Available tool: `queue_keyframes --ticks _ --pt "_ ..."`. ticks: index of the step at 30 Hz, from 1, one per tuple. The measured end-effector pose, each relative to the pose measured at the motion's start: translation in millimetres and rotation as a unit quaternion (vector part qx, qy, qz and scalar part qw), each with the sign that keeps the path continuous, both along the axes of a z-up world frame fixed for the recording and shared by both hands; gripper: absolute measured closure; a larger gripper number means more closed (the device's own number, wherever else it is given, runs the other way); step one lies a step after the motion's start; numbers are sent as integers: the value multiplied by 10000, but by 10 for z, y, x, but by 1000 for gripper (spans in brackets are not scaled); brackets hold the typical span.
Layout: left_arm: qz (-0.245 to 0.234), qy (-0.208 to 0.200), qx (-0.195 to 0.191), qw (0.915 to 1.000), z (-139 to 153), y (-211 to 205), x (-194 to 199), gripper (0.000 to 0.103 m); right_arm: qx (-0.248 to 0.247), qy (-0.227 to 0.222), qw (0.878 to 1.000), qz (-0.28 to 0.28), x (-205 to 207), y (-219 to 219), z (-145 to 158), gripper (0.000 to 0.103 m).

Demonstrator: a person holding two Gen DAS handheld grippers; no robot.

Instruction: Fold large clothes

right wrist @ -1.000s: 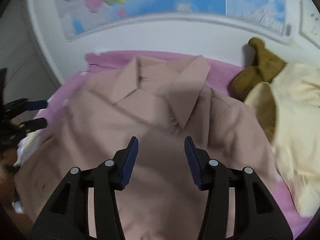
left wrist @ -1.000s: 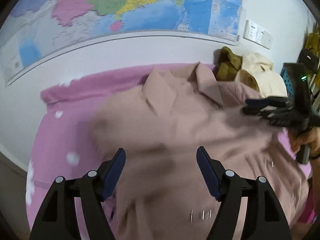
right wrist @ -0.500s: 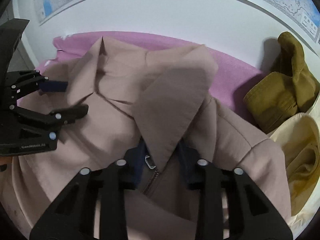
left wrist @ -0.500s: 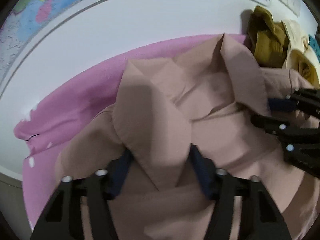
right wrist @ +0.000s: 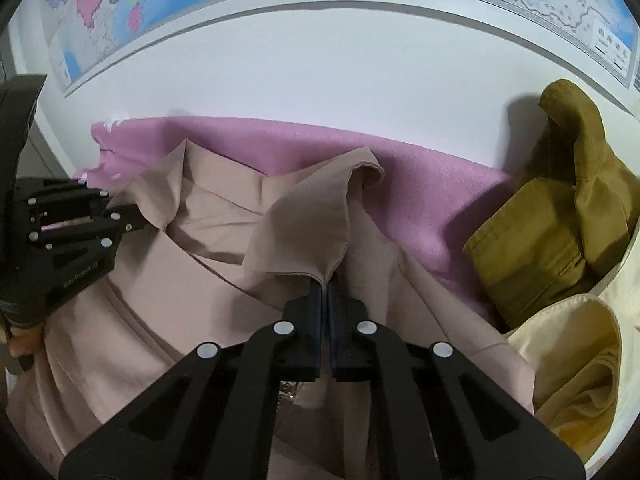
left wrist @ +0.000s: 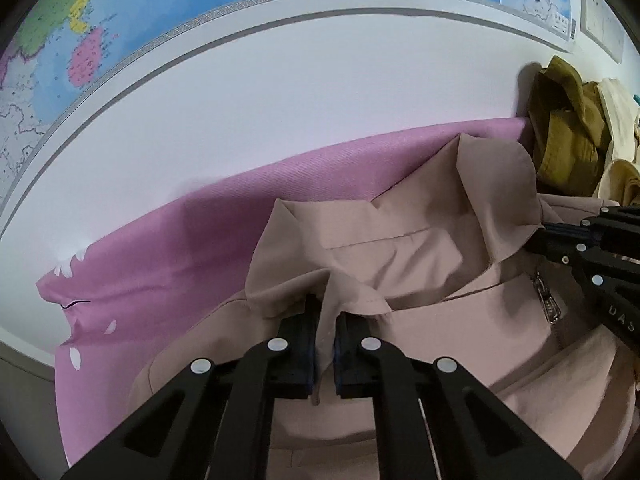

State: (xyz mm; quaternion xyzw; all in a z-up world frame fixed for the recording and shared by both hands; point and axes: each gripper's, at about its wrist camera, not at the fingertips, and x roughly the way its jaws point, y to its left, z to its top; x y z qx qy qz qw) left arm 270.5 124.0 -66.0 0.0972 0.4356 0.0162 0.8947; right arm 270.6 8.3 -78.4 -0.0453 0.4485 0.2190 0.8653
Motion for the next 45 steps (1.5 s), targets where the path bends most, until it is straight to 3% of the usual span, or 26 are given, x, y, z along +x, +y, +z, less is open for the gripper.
queue_keyframes --ticks 4,6,7,8,10,11,12,16,30,33,35,37,38,42,44,45 --pt "-73 -62 62 9999 -62 17 -57 95 234 214 9994 164 -14 20 -21 96" --pt "-147 -31 -19 9999 -80 13 -99 94 171 167 9991 349 -95 37 -19 84" --pt "-181 -27 9 9998 -98 -4 -110 93 152 172 9989 415 -120 65 -21 67" --pt "-194 -28 39 9998 -101 -66 -142 93 98 145 9985 517 -142 121 -30 65" --pt "-154 -7 59 9999 -122 -86 -81 95 -188 67 9982 558 -142 238 -65 69" --pt "-75 -48 46 9999 -133 -75 -51 97 -186 68 9982 559 -126 277 -78 91" --pt "-23 -62 17 10000 -121 -79 -13 98 -148 52 9987 490 -96 311 -83 96" --pt "113 -239 160 9995 -85 -112 66 99 46 13 9997 242 30 345 -58 100" --pt "443 -419 20 9981 77 38 420 100 776 -178 9966 -232 299 -206 212 100" --pt "583 -450 32 9973 80 78 492 100 798 -259 9959 -331 331 -278 229 100" --pt "581 -332 181 9976 -18 39 533 100 509 -174 9980 -340 318 -275 161 100" --pt "513 -334 354 9975 -72 -13 501 98 465 -112 9984 -290 261 -310 146 91" --pt "507 -329 334 9976 -84 -4 480 95 435 -139 9985 -318 191 -367 182 80" --pt "462 -543 63 9974 70 54 244 85 281 -366 9989 2 -298 -531 423 77" --pt "400 -809 133 9958 237 69 -26 73 264 -452 9982 307 -650 -602 515 67" --pt "348 -973 204 9944 315 68 -192 68 304 -434 9975 472 -826 -674 536 67"
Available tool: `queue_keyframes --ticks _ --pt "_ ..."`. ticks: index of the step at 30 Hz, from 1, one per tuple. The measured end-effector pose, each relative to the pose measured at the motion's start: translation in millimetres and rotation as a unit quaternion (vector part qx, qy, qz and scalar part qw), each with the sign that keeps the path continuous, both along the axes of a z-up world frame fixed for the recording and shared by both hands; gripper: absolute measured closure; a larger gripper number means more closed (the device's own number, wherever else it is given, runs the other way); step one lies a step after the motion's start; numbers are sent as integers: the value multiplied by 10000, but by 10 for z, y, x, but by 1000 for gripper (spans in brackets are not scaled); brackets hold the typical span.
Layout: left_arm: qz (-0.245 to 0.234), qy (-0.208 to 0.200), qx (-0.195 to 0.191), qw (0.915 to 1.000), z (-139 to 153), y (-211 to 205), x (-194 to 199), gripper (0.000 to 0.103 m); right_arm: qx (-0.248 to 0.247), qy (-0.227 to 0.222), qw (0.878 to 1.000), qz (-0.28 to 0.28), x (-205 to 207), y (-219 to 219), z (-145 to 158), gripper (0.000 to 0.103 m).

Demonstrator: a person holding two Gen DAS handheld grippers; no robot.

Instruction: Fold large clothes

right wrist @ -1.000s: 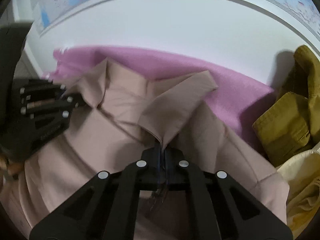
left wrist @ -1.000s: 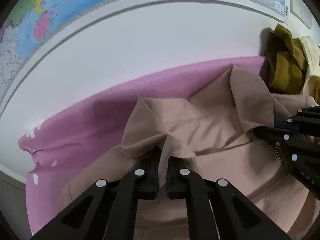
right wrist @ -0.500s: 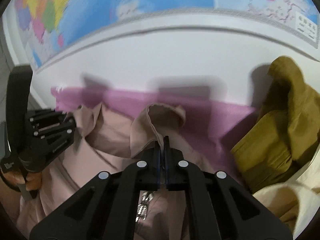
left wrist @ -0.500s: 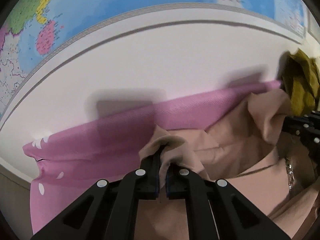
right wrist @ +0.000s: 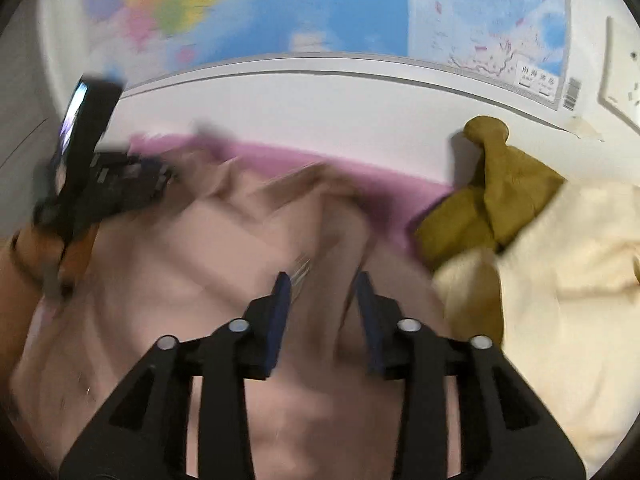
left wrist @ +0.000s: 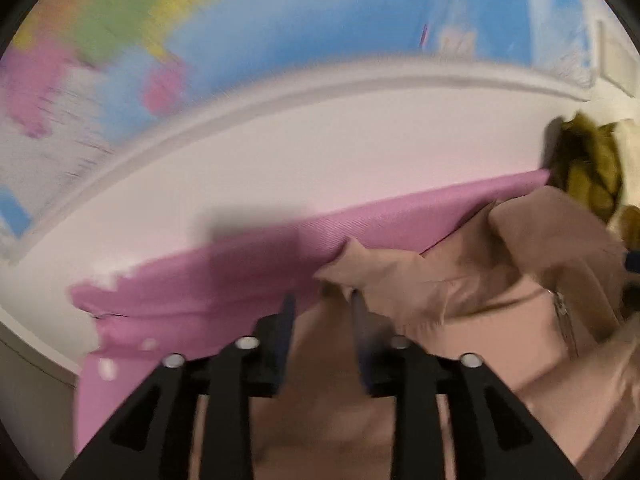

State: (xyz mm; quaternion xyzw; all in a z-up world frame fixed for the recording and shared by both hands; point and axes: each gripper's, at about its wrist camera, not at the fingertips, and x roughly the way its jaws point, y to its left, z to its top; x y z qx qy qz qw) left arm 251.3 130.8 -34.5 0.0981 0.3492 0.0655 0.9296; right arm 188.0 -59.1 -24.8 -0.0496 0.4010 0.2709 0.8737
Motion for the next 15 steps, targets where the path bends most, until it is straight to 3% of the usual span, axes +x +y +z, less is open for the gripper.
queue_keyframes --ticks 1,4,5,8,10,12,15 --pt "-85 -86 4 9999 56 5 -129 60 8 26 9999 112 -128 -14 6 66" --pt "-403 -407 68 9983 225 -2 -779 55 95 64 9977 664 -721 -35 -13 67" --pt "-470 -435 28 9979 270 -11 -945 50 117 81 9965 819 -883 -116 -6 67" --pt "-658 -417 -138 9969 290 -79 -1511 48 145 211 9901 1381 -1364 -9 -69 67" --pt "-726 -375 -230 9964 187 -50 -1831 43 -135 297 9858 1649 -1611 195 -182 59" --pt "-739 -275 -307 9964 79 18 -2177 42 -350 452 9865 1536 -1732 236 -301 56" --pt "-776 -158 -503 9956 -53 127 -2469 42 -40 1095 9884 1054 -1703 115 -440 50"
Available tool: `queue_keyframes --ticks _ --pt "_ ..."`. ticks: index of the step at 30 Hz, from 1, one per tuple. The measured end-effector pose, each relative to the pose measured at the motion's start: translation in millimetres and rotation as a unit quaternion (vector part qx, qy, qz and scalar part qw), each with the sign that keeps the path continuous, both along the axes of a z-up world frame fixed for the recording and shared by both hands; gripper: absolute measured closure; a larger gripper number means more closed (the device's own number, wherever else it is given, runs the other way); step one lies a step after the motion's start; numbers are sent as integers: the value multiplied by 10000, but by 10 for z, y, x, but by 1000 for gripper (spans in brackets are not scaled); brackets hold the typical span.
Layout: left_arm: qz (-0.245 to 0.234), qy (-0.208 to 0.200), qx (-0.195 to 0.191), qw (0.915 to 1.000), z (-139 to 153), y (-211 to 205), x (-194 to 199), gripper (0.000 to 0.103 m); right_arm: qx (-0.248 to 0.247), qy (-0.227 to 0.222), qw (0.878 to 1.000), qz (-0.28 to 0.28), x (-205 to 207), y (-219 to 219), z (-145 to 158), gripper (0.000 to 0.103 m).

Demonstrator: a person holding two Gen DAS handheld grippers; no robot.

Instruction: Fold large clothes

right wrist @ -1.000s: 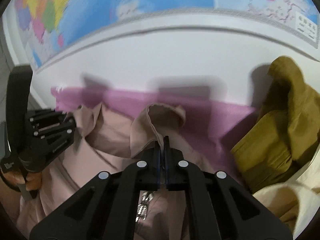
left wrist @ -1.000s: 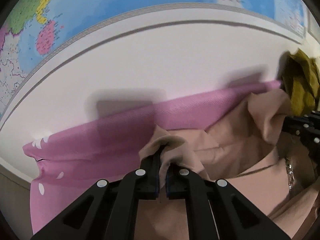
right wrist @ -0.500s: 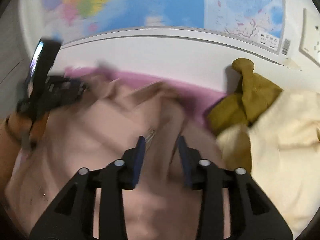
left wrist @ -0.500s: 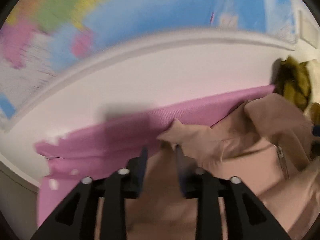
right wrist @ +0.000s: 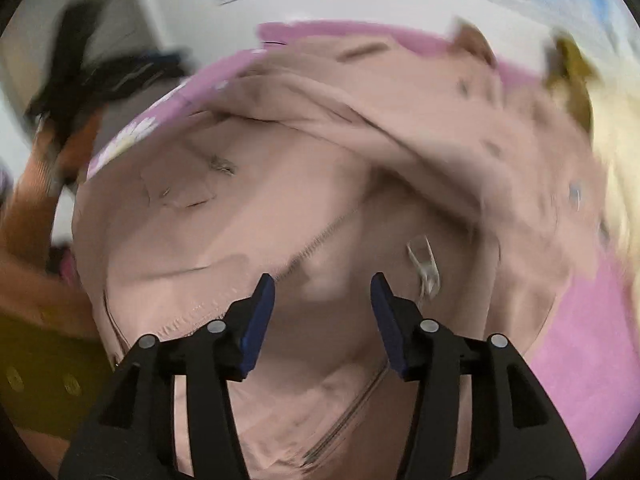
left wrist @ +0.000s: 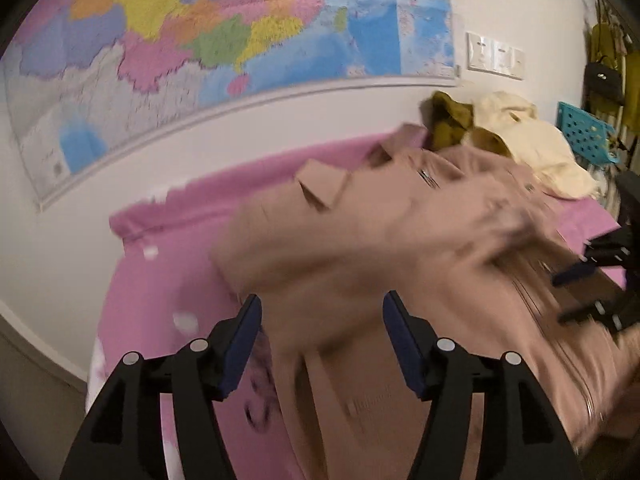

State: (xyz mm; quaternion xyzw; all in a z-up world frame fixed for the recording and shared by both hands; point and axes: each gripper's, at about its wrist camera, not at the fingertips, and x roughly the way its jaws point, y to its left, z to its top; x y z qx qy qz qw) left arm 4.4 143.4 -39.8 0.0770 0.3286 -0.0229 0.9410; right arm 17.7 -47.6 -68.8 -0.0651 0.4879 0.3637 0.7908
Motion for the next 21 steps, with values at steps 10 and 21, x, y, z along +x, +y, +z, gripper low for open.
queue_keyframes --ticks 10,21 --pt "145 406 -834 9956 -315 184 -573 37 433 -45 9987 -262 -43 17 -14 103" --pt "113 692 -1288 9892 -483 318 -809 36 490 -140 9960 -730 39 -140 -43 102"
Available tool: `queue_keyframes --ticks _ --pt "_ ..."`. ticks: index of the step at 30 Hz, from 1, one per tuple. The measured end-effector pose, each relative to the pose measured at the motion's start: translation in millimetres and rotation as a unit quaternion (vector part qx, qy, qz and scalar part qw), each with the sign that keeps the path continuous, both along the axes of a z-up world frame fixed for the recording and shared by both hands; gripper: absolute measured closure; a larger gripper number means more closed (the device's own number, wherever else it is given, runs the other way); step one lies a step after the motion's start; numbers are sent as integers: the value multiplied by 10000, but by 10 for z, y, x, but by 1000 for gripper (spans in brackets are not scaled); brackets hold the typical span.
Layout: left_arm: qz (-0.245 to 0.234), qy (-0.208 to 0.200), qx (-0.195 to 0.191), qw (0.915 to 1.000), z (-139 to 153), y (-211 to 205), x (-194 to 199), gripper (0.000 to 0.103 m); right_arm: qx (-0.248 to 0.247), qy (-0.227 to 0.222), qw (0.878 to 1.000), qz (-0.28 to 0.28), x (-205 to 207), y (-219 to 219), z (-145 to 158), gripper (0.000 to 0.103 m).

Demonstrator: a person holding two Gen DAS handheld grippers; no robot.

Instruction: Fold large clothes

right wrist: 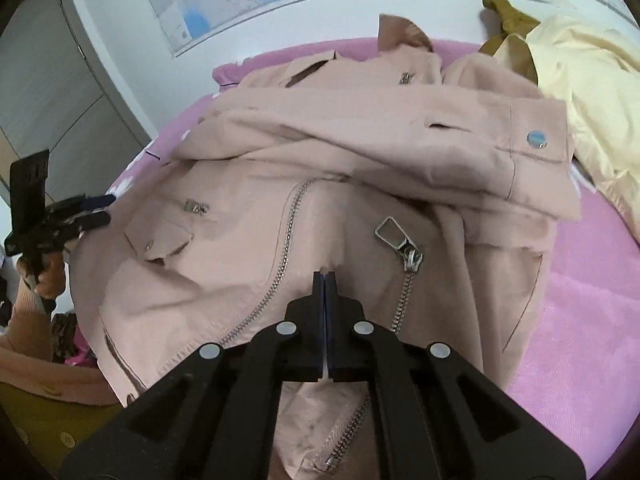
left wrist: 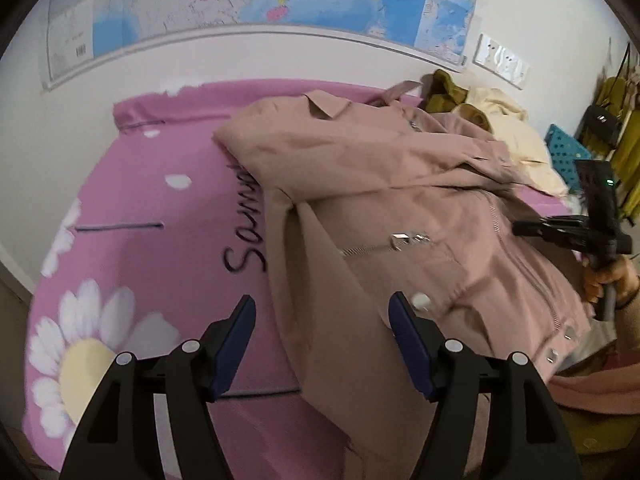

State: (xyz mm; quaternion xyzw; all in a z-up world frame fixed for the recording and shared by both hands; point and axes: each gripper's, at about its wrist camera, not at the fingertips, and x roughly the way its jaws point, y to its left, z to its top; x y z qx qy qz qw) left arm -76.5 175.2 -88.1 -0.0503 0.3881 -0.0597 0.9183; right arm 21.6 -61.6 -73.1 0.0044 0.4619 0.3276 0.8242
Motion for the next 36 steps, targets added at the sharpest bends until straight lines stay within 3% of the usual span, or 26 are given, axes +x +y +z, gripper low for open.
queue_keyframes --ticks 4,8,11,15,17,20,25,29,32,36 --pt "-365 56 -318 9988 -30 -12 -144 31 -153 -19 9999 8 11 82 -61 102" --pt "-550 165 -349 9977 -131 -54 -266 31 163 -52 9997 -149 -56 -75 19 90" --pt "-608 311 -489 9965 -211 -60 -303 31 562 -255 9973 -387 -192 -387 217 68" --pt "-715 529 -554 9945 -305 -111 -288 30 969 -333 9911 -852 -404 -905 340 48" --pt "-745 648 -693 9927 -361 -124 -247 20 1043 -247 9877 -1137 -496 -1176 305 36" --pt "-786 609 -755 9922 -363 -166 -223 18 1242 88 9813 -1470 -586 -1519 164 27" --pt "-787 714 -949 9898 -351 -166 -203 19 1642 736 9744 -1350 -708 -1628 -145 27" --pt "-915 890 -1182 9848 -351 -221 -217 35 1803 876 9751 -946 -790 -1446 -211 27" --pt "-926 926 -1057 9857 -354 -279 -213 32 1781 863 9781 -652 -837 -1298 -212 28" --pt "-889 928 -1306 9831 -363 -287 -142 24 1864 810 9779 -496 -854 -1197 -232 32"
